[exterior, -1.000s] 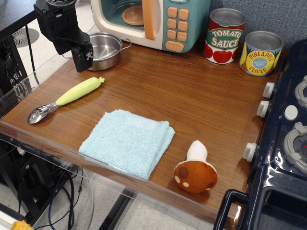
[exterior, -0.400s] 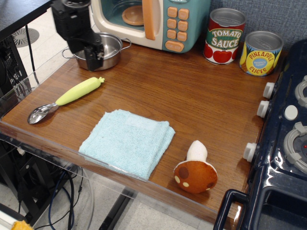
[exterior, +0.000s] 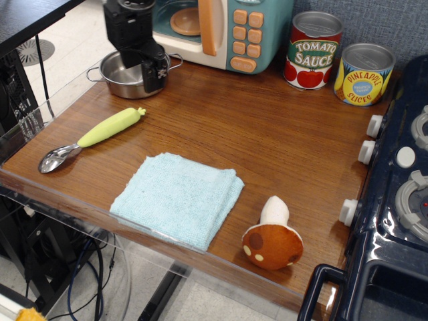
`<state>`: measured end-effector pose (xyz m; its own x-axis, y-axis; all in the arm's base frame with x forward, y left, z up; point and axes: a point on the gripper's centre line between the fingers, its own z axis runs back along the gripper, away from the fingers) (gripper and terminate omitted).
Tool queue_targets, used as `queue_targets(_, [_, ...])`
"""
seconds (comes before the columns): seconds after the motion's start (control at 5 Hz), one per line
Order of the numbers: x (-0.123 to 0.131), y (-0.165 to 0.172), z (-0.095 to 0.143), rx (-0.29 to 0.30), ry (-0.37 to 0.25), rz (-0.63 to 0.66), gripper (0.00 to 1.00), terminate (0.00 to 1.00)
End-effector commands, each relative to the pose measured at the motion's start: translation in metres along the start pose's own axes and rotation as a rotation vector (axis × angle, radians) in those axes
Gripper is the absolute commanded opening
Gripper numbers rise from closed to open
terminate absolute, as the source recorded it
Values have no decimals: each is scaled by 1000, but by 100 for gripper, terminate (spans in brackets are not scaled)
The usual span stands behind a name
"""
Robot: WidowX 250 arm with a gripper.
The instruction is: Place the pot near the stove.
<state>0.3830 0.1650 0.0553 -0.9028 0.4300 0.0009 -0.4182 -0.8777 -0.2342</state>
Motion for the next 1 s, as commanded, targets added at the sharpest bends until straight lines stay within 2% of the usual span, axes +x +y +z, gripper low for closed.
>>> queue_targets(0.0, [-25, -13, -9, 7, 12, -44, 100, 0])
queue_targets(0.2, [-26, -9, -17, 49, 0, -39, 0, 0])
queue_targets(0.6, [-23, -6, -25, 74, -17, -27, 0, 0])
queue_targets(0.8, [-20, -8, -15, 50, -8, -13, 0, 0])
